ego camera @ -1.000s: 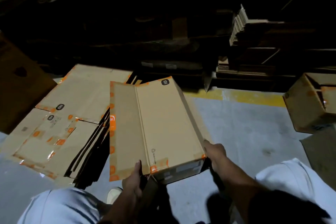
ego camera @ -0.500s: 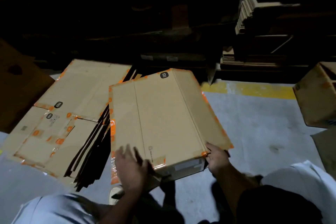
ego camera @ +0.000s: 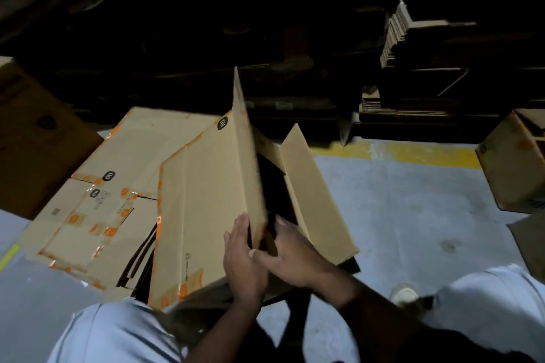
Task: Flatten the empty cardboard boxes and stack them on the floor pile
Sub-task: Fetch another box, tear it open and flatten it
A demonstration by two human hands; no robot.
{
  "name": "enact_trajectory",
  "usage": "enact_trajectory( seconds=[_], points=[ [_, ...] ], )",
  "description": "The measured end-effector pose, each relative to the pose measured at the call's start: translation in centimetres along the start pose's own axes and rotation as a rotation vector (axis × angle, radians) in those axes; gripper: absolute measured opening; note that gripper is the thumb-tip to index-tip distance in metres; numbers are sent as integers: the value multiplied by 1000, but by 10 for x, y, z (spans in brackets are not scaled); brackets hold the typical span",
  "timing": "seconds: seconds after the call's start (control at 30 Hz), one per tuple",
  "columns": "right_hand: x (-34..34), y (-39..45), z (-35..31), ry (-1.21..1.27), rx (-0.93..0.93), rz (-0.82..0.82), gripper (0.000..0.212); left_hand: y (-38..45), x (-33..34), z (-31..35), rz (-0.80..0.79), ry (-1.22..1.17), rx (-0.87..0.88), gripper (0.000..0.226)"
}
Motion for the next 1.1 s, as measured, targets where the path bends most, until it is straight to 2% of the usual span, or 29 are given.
enact_trajectory(
  seconds=[0.03, 0.1, 0.2, 0.27, 0.43, 0.6, 0.7, 0.83, 0.9, 0.97, 1.03, 1.1],
  points=[
    [2, 5, -1, 98, 20, -94, 38, 3, -9, 0, 67, -63, -77, 59],
    [3, 17, 6, 316, 108, -118, 37, 5, -29, -1, 259, -253, -254, 60],
    [8, 33, 34, 240, 157, -56, 47, -1, -47, -8, 419, -474, -459, 62],
    [20, 41, 49, 196, 209, -97, 56, -8, -52, -14, 430, -541, -543, 71],
    [33, 65, 47, 387, 303, -84, 59, -19, -53, -22, 416, -608, -631, 80],
    [44, 64, 48, 434, 309, -299, 85, -29, -48, -17, 369, -593, -627, 78],
    [36, 55, 53, 298, 273, -356, 81, -28, -44, -14, 364, -618, -622, 71],
    [-12, 35, 56, 235, 240, -248, 39, -13, -40, -10, 355, -601, -593, 68],
    [-38, 21, 61, 163, 231, -179, 29, 5, -34, -6, 306, -564, -555, 70],
    [-50, 7, 64, 133, 238, -142, 41, 30, -20, -3, 164, -512, -495, 67],
    [-49, -4, 63, 84, 263, -126, 41, 55, 8, -2, -121, -433, -448, 57],
    [-38, -11, 59, 9, 240, -124, 31, 65, 39, 1, -433, -212, -341, 49]
  ],
)
Point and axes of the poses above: each hand's wrist, its own y-axis towards the middle knuckle, its own x-axis out of the palm, z = x × y, the point moved 5 cm from there along y, towards the middle knuckle, and after that the axes turned 10 degrees about -y, right-handed, at the moved point
